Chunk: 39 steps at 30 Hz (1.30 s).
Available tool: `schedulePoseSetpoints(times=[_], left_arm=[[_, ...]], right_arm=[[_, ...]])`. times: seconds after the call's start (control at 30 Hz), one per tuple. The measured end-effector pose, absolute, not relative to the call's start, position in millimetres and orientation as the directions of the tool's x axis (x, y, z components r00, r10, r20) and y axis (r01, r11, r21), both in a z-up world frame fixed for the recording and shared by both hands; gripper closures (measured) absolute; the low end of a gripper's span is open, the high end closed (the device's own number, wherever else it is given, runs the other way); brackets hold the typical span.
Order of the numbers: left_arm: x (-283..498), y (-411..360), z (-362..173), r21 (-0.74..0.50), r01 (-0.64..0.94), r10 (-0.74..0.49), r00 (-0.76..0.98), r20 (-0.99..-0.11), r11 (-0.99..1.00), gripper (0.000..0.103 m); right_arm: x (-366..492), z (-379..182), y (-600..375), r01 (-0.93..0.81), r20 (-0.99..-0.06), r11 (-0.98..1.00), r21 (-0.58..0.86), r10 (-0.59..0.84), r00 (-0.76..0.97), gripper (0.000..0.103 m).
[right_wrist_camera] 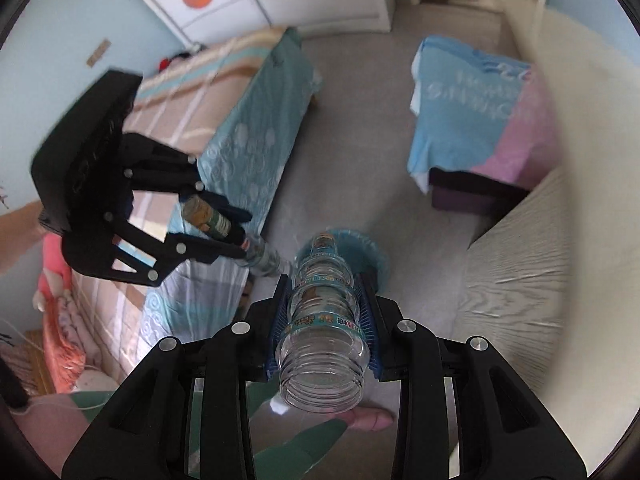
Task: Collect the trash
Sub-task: 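Carry both small blue-labelled bottles over the teal bin with both tools, then open both tools to drop the small bottles into the bin, then return both tools to the table toward the paper cup and orange bottle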
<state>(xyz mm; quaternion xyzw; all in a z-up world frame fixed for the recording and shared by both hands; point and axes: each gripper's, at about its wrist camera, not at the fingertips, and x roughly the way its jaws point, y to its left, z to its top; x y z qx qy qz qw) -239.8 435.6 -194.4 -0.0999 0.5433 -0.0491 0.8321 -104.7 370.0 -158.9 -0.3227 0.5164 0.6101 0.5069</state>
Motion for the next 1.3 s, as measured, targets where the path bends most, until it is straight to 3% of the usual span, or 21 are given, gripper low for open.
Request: schedulePoseSetpoints(times=[0.4,0.47,0.57,0.73,0.9,1.13,1.23,1.3], left_arm=[[-259.9,490.3,-417.4,-0.291,-0.186,-0.244,0.239,-0.940,0.939,0.080],[-263.6,489.7,-450.1,-0.280,-0.203,-0.245,0.179,-0.953,0.938,0.080],[-270.7,486.1,-462.1,-0.296,-0.210,-0.262,0.175,-0.949,0.932,0.076],[-284.2,479.2,-446.8,-0.320,-0.218,-0.279,0.200,-0.939,0.922,0.072],[-295.5,481.2,-410.4,-0.301,-0.238,-0.249,0.223,-0.942,0.923,0.065],[-305.4,471.7,-309.9,-0.266,-0.216,-0.205,0.269,-0.941,0.939,0.056],[-300.7,453.6,-254.2,-0.243,-0.130,-0.199,0.282,-0.939,0.961,0.056],[-292.5,440.7,-219.2,-0.228,-0.037,-0.208,0.290,-0.934,0.973,0.048]], right_arm=[[-147.7,-432.8,416.7,-0.906,-0.916,0.142,0.400,0.084,-0.391,0.069],[-151.4,-463.8,418.7,-0.907,-0.921,0.160,0.390,0.049,-0.387,0.060],[-150.7,-490.2,420.1,-0.902,-0.926,0.220,0.372,0.024,-0.376,0.039],[-148.3,-487.8,415.1,-0.900,-0.923,0.213,0.381,0.031,-0.383,0.038],[-144.1,-450.6,413.8,-0.900,-0.920,0.194,0.390,0.047,-0.389,0.038],[-149.9,-324.6,396.6,-0.887,-0.892,0.135,0.442,0.174,-0.418,0.035],[-148.8,-251.9,376.9,-0.882,-0.870,0.114,0.458,0.263,-0.417,0.034],[-142.7,-201.1,357.0,-0.873,-0.845,0.117,0.474,0.338,-0.413,0.029]])
